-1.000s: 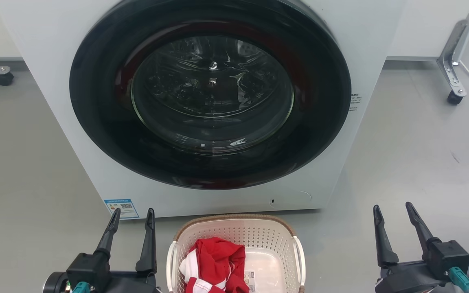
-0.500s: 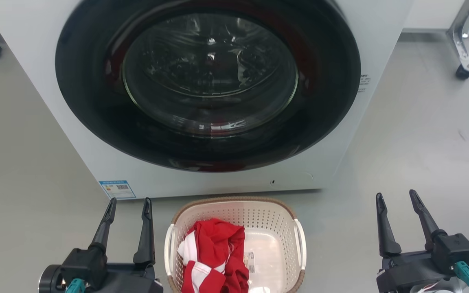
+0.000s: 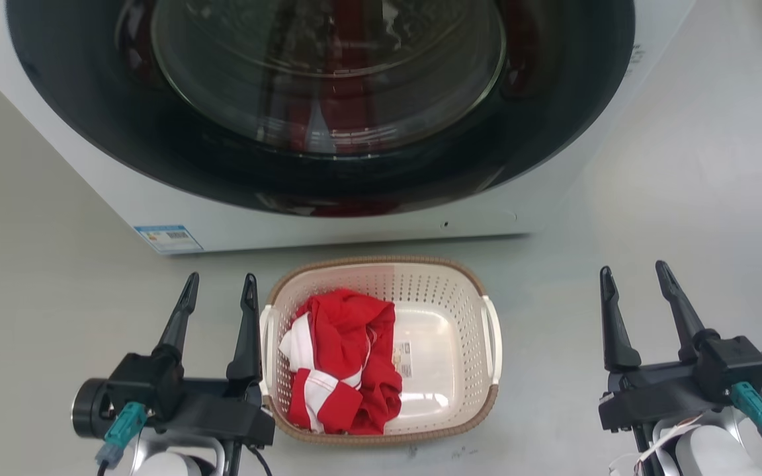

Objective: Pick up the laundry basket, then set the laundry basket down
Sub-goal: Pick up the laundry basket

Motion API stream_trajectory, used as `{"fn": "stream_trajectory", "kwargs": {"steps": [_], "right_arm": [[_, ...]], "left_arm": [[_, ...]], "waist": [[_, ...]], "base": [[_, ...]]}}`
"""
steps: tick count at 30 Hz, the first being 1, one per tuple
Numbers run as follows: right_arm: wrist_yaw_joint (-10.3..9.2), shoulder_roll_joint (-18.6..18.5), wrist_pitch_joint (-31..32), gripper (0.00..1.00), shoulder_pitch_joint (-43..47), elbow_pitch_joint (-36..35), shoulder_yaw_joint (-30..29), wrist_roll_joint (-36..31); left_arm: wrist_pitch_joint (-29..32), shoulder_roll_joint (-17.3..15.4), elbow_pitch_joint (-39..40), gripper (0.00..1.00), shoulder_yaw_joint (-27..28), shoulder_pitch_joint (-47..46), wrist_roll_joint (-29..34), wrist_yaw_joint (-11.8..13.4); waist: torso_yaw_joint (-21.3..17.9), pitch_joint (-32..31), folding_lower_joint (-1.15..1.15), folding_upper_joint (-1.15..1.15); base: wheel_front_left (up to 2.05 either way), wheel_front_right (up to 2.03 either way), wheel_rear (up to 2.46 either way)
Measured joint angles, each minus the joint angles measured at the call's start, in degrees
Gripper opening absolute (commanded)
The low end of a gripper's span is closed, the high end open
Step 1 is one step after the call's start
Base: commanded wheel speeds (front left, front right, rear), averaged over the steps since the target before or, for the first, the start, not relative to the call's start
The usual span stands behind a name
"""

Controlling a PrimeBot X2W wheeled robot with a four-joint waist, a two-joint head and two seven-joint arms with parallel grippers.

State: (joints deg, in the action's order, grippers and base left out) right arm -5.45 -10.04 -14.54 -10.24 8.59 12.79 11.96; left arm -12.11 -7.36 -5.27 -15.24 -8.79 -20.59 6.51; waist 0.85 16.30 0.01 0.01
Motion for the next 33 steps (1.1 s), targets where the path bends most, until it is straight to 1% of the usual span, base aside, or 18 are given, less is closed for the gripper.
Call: {"fn": "stream_trajectory", "kwargs": {"steps": [7,9,14,21,25,33], "right_arm": [[0.45,0.46,-0.01,1.00,-3.37,1.56,-0.05,0.00],[0.96,0.62,-0.01,1.00,-5.31,2.36,0.09,0.00],[1.34,1.19,-0.13,1.00,-8.36,3.32,0.56,-0.48],[2.03,1.49,-0.15,1.00,-14.22,5.42,0.57,-0.52],[2.96,1.56,-0.15,1.00,-18.08,8.14,0.77,-0.90],[4.77,2.22,-0.15,1.00,-23.86,15.92,2.19,-1.00]], "left_arm": [[0.51,0.11,-1.86,1.00,0.05,-4.58,0.00,-0.53],[0.68,0.18,-2.80,1.00,0.20,-6.50,-0.02,-0.63],[1.27,0.27,-4.65,1.00,0.38,-10.31,-0.38,-1.07],[3.02,0.54,-8.23,1.00,0.33,-18.33,-1.02,-3.09],[4.32,0.66,-12.04,1.00,0.45,-22.84,-1.47,-4.07],[6.55,1.21,-20.86,1.00,0.78,-27.93,-3.85,-6.08]], "waist": [[-0.23,5.85,0.00,0.00],[-0.33,8.39,0.00,0.00],[-0.47,12.69,0.00,0.01],[-0.55,18.71,0.00,0.00],[-0.47,21.96,0.00,0.00],[-0.29,26.51,0.00,0.00]], "base": [[0.00,0.00,0.00],[0.00,0.00,0.00],[0.00,0.00,0.00],[0.00,0.00,0.00],[0.00,0.00,0.00],[0.00,0.00,0.00]]}}
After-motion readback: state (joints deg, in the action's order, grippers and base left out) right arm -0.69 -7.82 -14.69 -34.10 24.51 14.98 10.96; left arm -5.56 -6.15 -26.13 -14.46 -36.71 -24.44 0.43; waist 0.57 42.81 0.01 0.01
